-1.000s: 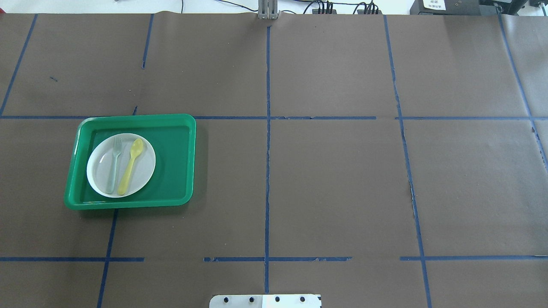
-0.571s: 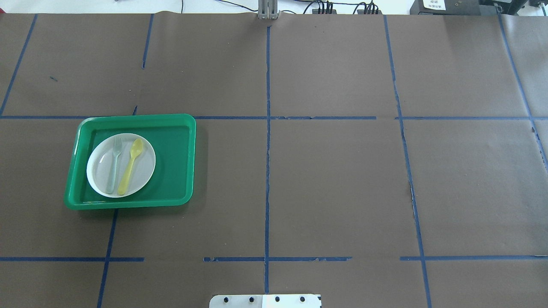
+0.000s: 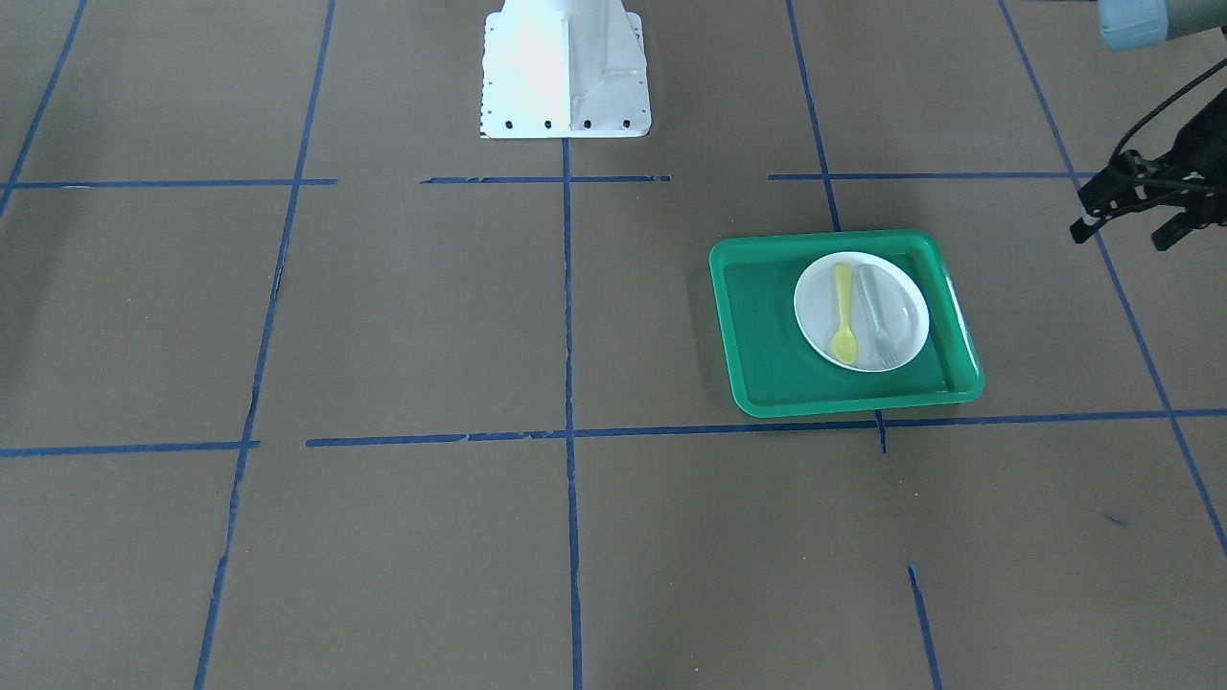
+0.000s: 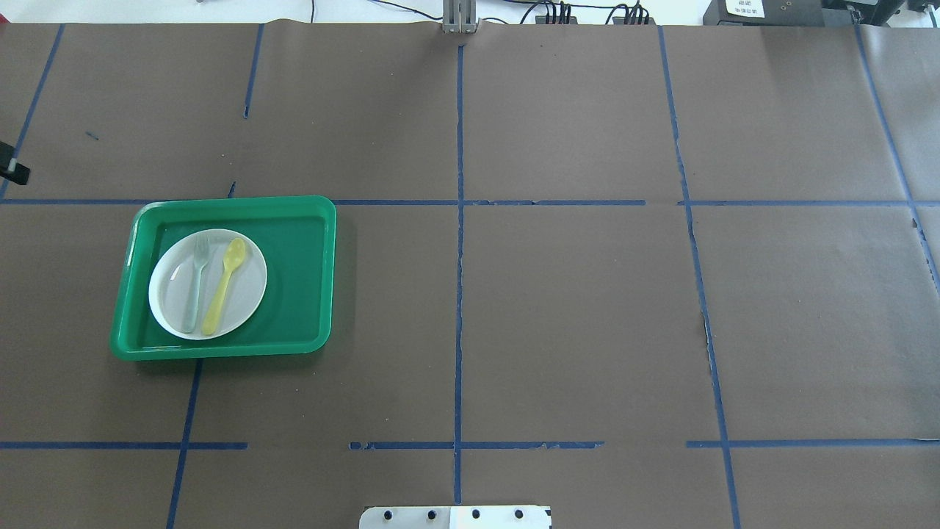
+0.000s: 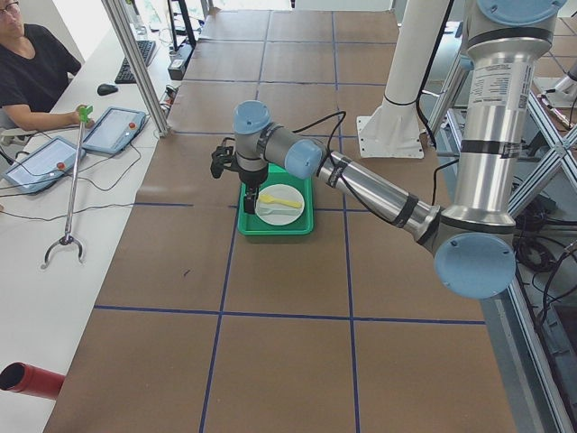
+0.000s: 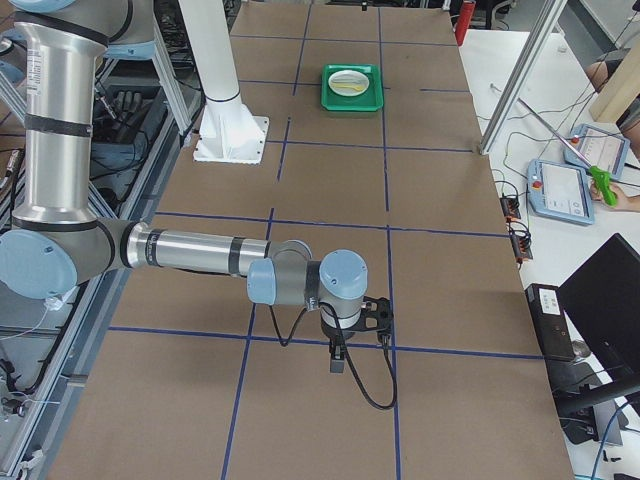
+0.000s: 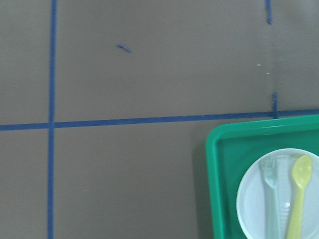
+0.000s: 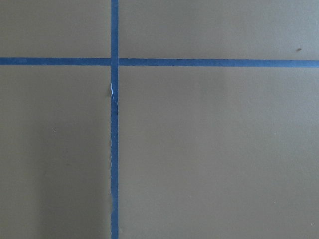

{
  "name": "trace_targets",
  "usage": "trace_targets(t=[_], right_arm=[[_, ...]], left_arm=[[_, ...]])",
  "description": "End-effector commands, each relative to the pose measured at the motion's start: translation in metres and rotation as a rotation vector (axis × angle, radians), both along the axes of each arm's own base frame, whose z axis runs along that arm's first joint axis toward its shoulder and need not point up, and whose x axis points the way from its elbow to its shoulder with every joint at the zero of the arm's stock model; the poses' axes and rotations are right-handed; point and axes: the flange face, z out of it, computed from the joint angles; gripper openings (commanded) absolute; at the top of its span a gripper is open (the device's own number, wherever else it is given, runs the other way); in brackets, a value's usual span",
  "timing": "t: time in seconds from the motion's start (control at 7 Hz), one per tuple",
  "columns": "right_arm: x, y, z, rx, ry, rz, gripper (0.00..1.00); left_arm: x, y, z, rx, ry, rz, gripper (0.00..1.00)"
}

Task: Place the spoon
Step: 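Move the left gripper over the yellow spoon on the white plate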

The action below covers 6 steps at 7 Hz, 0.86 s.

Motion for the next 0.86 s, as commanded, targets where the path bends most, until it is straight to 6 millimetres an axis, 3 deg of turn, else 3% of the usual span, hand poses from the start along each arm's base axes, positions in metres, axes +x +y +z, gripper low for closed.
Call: trace_targets(t=[0.0,0.29,0.57,0.71], right_arm=[[0.000,0.000,0.000,-0.001,0.000,0.001,1.00],[0.000,0.000,0.000,-0.001,0.000,0.001,1.00],[0.000,0.000,0.000,-0.001,0.000,0.001,1.00],[0.000,0.000,0.000,-0.001,0.000,0.001,1.00]], left_arm=[[0.070,0.001,-0.038,0.004,-0.024,-0.003,1.00],[0.103,0.000,-0.045,0.014,-0.051,0.009,1.00],[0.161,-0.007,-0.035,-0.006,-0.093,0.055,1.00],[0.207,-0.002,-0.020,-0.003,-0.120,0.108,1.00]])
